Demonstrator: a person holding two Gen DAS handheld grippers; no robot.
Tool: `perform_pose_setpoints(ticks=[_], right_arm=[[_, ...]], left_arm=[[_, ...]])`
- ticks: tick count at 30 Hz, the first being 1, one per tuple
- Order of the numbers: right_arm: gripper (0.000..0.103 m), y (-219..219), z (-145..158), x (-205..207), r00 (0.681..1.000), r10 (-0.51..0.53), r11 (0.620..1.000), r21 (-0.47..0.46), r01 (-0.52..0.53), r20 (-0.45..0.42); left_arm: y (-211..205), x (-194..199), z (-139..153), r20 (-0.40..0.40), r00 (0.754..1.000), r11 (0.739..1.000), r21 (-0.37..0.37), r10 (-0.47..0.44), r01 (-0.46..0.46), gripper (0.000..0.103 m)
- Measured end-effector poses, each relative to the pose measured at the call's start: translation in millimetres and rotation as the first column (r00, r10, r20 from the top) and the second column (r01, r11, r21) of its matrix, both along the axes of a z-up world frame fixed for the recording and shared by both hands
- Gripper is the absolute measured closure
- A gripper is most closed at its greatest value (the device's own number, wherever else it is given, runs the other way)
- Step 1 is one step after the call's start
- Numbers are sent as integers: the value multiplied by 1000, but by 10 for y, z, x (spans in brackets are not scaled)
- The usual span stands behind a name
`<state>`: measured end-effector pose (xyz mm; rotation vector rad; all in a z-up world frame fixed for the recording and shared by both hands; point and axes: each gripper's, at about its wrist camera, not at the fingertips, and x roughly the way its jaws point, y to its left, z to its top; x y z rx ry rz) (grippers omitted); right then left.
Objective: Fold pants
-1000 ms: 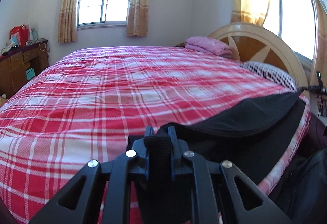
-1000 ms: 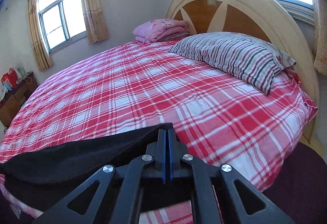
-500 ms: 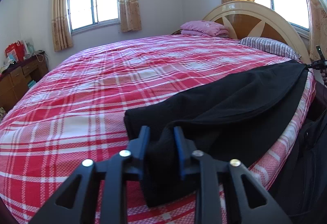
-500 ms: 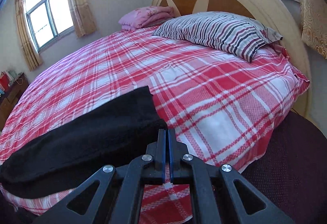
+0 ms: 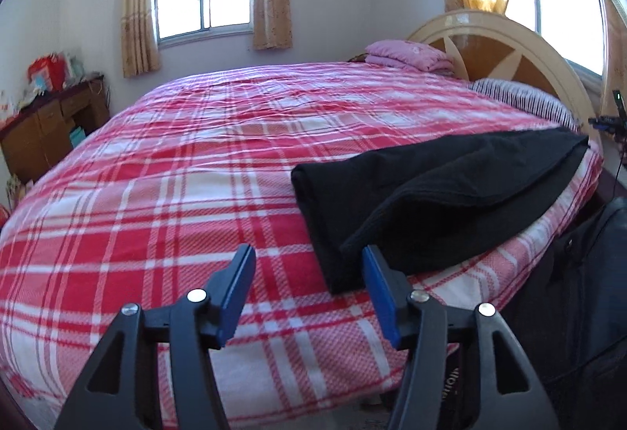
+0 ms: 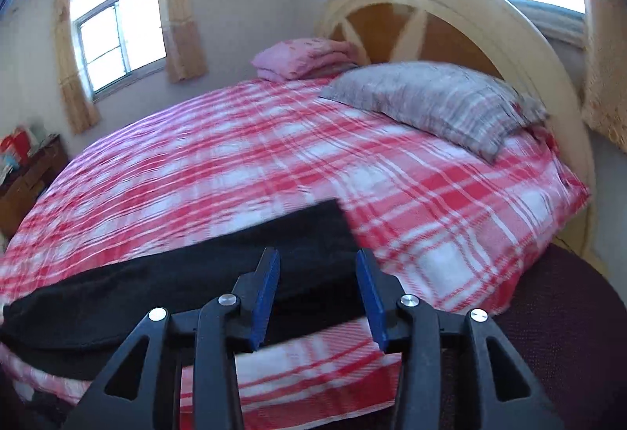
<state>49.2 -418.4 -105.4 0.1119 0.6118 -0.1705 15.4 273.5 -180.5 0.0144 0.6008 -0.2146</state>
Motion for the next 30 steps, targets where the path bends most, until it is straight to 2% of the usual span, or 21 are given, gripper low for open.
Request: perform_pose_setpoints(ticks=[3,5,7,11,13,14,15,18,20,22,23,26,30], right_arm=[[60,555,91,76,991,135,986,-99,-134,1],[60,939,103,121,976,217,957,-196,-214,-4],[60,1353,85,164,952,305,912,-284,-295,-11],[60,1798,27,280,900,435,873,-238,-426,-19],[60,2012,-41,355,886,463,862,-218,-457,-24],[60,2044,-70,378,881,472,859,-209,-466,-27],[60,2117,-113,393,873,486,854,-193,-483,-33],[60,2286,-274,385,850,523,833,-174,-525,-62],[60,2360,-367,337,837,541,817,-183,-547,-89],[60,2383,-433,335,832,545,812,-181,-555,-105],[60,2363,-453,344,831,546,813,-173,-557,-110],[60,2338,-480,368,838,535,825,-146,-546,-111],[60,2282,-462,394,852,514,845,-110,-523,-101]], left_arm=[[149,-29,91,0,999,996,-84,33,-33,44],[238,58,161,-15,997,987,-144,75,-76,44],[255,172,206,-22,997,977,-199,70,-73,47],[58,497,231,-50,998,979,-196,47,-56,47],[-48,649,171,-92,995,982,-180,35,-51,49],[-101,723,133,-109,994,985,-169,28,-46,57],[-152,794,80,-136,991,987,-157,20,-41,59],[-219,938,-59,-208,977,989,-125,49,-76,60],[-199,949,-100,-222,973,985,-142,60,-93,60],[-181,951,-101,-225,972,982,-156,72,-109,61],[-186,941,-88,-216,974,981,-157,75,-110,70],[-217,929,-50,-198,977,985,-133,82,-109,85],[-207,963,-74,-224,972,983,-144,75,-110,93]])
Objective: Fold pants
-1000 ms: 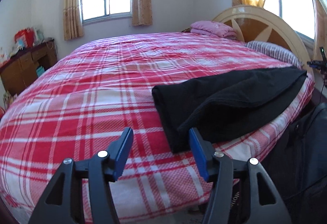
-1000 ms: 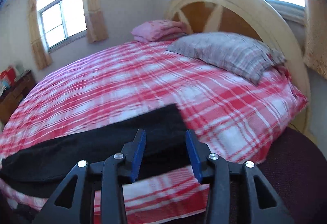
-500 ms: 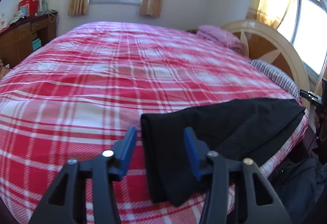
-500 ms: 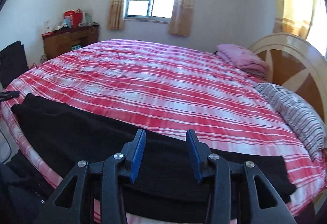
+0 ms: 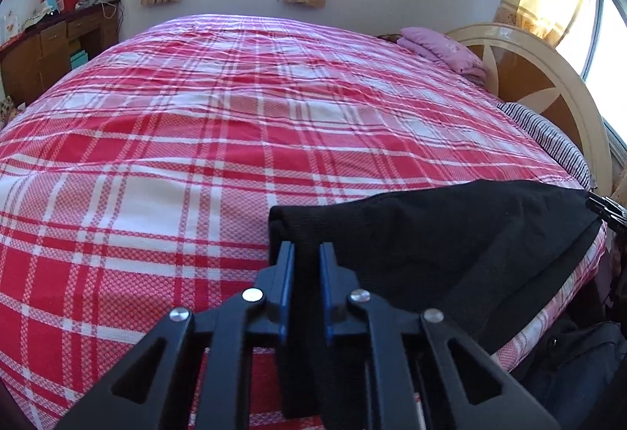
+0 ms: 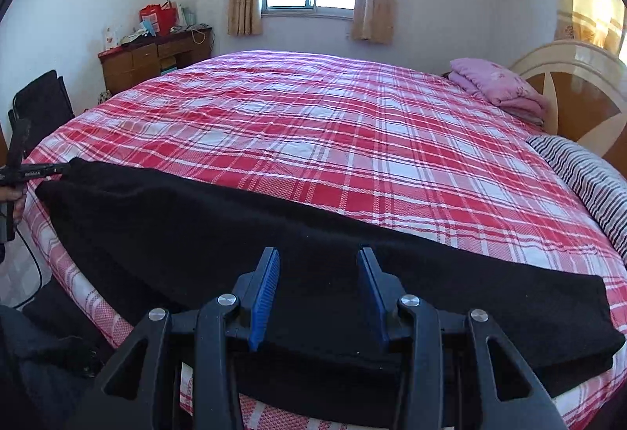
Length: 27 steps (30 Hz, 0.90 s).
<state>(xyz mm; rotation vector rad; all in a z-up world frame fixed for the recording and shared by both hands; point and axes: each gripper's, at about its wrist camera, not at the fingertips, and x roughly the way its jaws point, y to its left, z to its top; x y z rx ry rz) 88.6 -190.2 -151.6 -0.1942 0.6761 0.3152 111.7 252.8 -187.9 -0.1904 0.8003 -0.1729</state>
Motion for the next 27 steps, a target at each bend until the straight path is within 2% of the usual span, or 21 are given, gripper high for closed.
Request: perform_pose_setpoints(ticks=[4,9,12,14,16,18,19,21,23,27], right_arm=[[60,-27,-31,40,1000,-21,1000,13,21,-17],[60,-10,-90,54,999,-24,1000,16,24,-32],[60,12,-105,42,999,-17,1000,19,18,-36],[60,34,-118,33,999,-9,1000,20,9,-41],[60,71,-137,20,999,8,1000,14,-7,-46],[59,117,-154,2,998,32,999,5,-32,-51],[54,154,-169,-21,998,47,999,-2,-48,-52],[44,224,-186,-69,996,79,997,-12,-79,-47],[43,295,-198,-125,991,124,992,-17,-125,-42],[43,452,-260,-216,986,164,980,-116,-164,-17]], left_arm=[[21,40,20,4,1000,1000,-20,6,-5,95],[125,82,256,77,997,998,-58,23,-18,95],[91,156,319,89,996,1000,-18,10,-8,95],[37,237,241,64,998,999,51,-1,-2,95],[50,275,120,39,999,997,80,3,-6,95],[95,299,23,20,1000,997,71,20,-22,88],[121,281,14,26,999,997,64,39,-40,84],[186,206,32,29,997,996,31,77,-78,71],[225,86,92,44,994,995,31,96,-97,56],[267,-254,218,69,994,995,48,87,-90,54]])
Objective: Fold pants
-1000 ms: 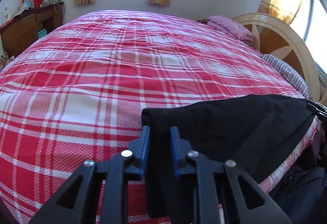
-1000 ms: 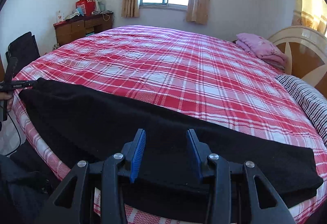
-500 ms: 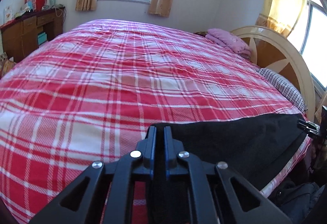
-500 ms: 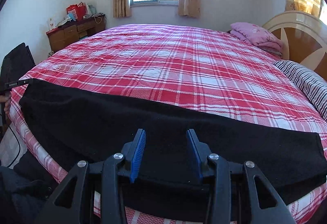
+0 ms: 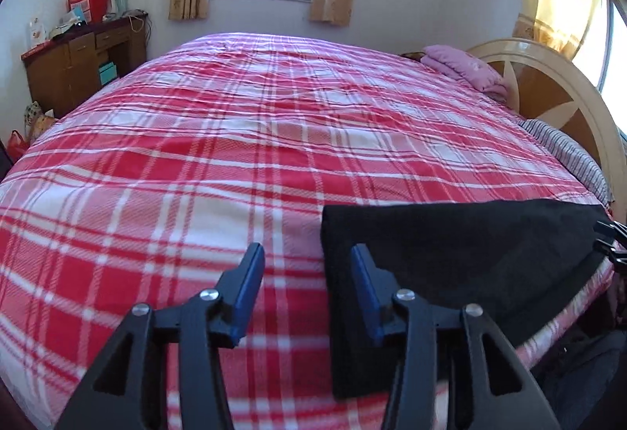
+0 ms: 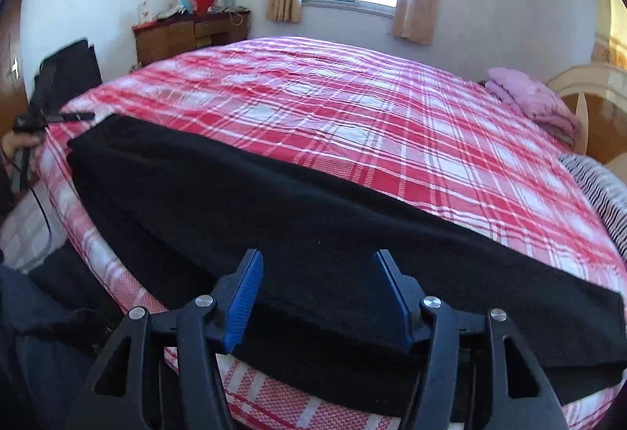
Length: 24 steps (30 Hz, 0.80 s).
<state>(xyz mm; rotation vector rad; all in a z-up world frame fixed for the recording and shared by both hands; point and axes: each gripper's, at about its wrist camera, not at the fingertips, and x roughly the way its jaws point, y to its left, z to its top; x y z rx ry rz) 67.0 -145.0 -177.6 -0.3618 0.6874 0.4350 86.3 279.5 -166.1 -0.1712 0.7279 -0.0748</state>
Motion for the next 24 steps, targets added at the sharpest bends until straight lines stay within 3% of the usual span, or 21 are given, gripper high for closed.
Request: perform_pose_setpoints(ticks=[3,6,12,15,20,23,24], right_arm=[[43,71,-53,-31,1000,25,998,-50,-24,7],[43,124,-107,-47,999,43,996,-84,-43,0],[43,194,-220,-87,998,66,985,-160,-67,-8],[43,199,-261,-88,997,73,982,-173,-73,-7],[43,221,-372,-65,997,72,975,-210,-73,-11],[45,271,-398,-81,997,77,967,-246,-69,25],[51,281,-392,-71,996,79,968,-242,-69,30]], left_arm=[[-27,-259,27,5,1000,1000,-4,-23,23,42],[-118,-373,0,7,998,998,-13,-64,64,41],[-355,-235,-190,-38,990,990,-24,-139,138,41],[-425,-222,-254,-46,988,989,-10,-147,147,48],[-391,-224,-275,-59,991,991,55,-120,123,85],[-335,-236,-290,-57,992,993,39,-110,113,90],[-342,-232,-297,-56,993,993,44,-108,110,91]])
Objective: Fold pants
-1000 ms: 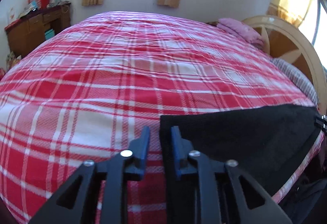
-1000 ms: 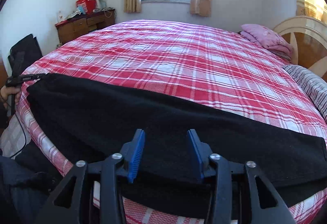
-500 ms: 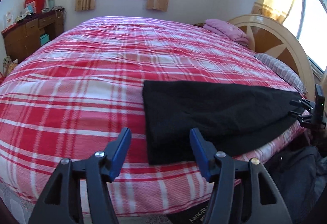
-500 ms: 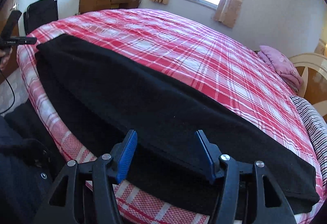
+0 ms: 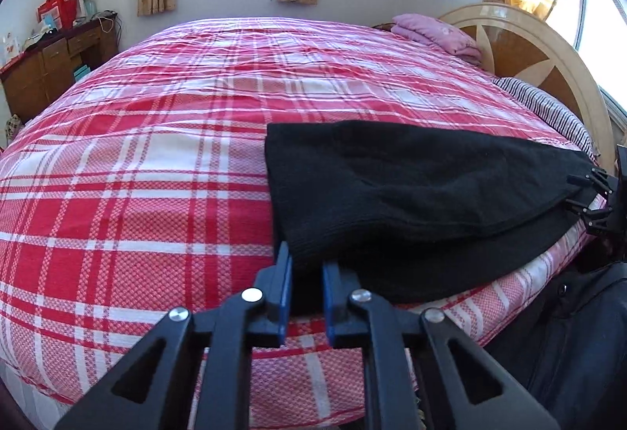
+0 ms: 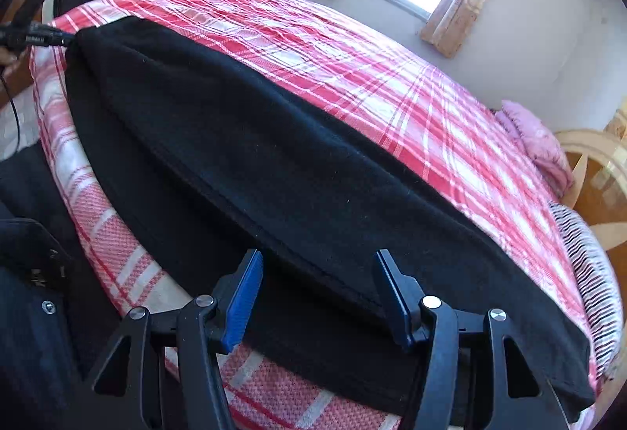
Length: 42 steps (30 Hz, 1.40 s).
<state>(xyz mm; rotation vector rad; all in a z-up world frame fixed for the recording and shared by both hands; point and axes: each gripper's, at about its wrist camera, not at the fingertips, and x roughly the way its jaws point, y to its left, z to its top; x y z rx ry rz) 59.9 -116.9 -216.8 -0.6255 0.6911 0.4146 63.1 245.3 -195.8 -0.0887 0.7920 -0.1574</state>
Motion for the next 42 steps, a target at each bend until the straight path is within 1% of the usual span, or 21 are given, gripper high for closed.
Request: perform_pose_setpoints(ticks=[1,2,4,5,6,7,11,14,15,17,18,21,23,29,33,34,35,38,40,42], right_arm=[[55,1,6,14,1000,0,1000,11,0,-4],[65,2,13,36,1000,-1,1000,27,2,-13],[84,16,6,73,1000,-7,999,36,8,-26],[88,25,1,81,1000,-6,999,35,7,-28],[95,33,10,76,1000,-4,999,38,5,-24],[98,32,37,63,1000,0,999,52,1,-25],[100,-31,306,-63,999,28,991,131,-23,-35],[100,-33,412,-130,998,46,986,163,-39,-41],[100,-22,407,-158,997,58,985,163,-49,-51],[100,13,337,-201,996,71,990,125,-64,-56],[100,50,243,-206,995,76,994,89,-70,-66],[100,80,19,-176,990,78,996,41,-74,-120],[100,91,-58,-160,987,78,997,18,-76,-138],[100,51,-91,-140,983,74,997,32,-70,-167],[100,16,89,-183,984,88,993,87,-75,-155],[100,13,95,-183,983,90,993,91,-76,-159],[100,13,73,-169,982,91,993,85,-78,-167],[100,27,-149,-121,973,86,996,48,-77,-214],[100,27,-135,-116,971,86,996,57,-75,-221],[99,11,-69,-123,970,96,994,71,-83,-224]], left_arm=[[-9,-2,0,1,1000,1000,8,1,-1,92],[-26,-2,7,2,1000,1000,25,4,-4,94],[-37,4,22,9,1000,999,34,6,-7,95],[-29,9,29,13,1000,999,34,8,-9,95],[-13,8,43,19,1000,999,34,12,-13,96],[3,5,63,25,1000,999,34,12,-13,96],[92,-49,185,58,998,1000,25,7,-8,96],[136,-88,228,66,998,1000,29,2,-4,96],[148,-92,228,66,998,1000,28,2,-4,96],[173,-88,187,52,999,1000,23,-6,5,96],[179,-79,131,36,999,1000,25,-14,13,96],[188,-83,7,8,1000,1000,21,-18,17,96],[191,-95,-26,5,1000,1000,23,-20,20,96],[191,-119,-46,13,999,999,27,-31,31,96],[165,-145,8,25,999,999,42,-28,27,96],[169,-142,10,26,999,999,41,-28,27,96],[175,-139,-4,23,999,999,39,-28,27,96],[207,-134,-62,16,999,999,28,-29,29,95],[223,-144,-70,20,999,999,24,-29,29,93],[259,-159,-56,24,1000,999,37,-18,17,90]])
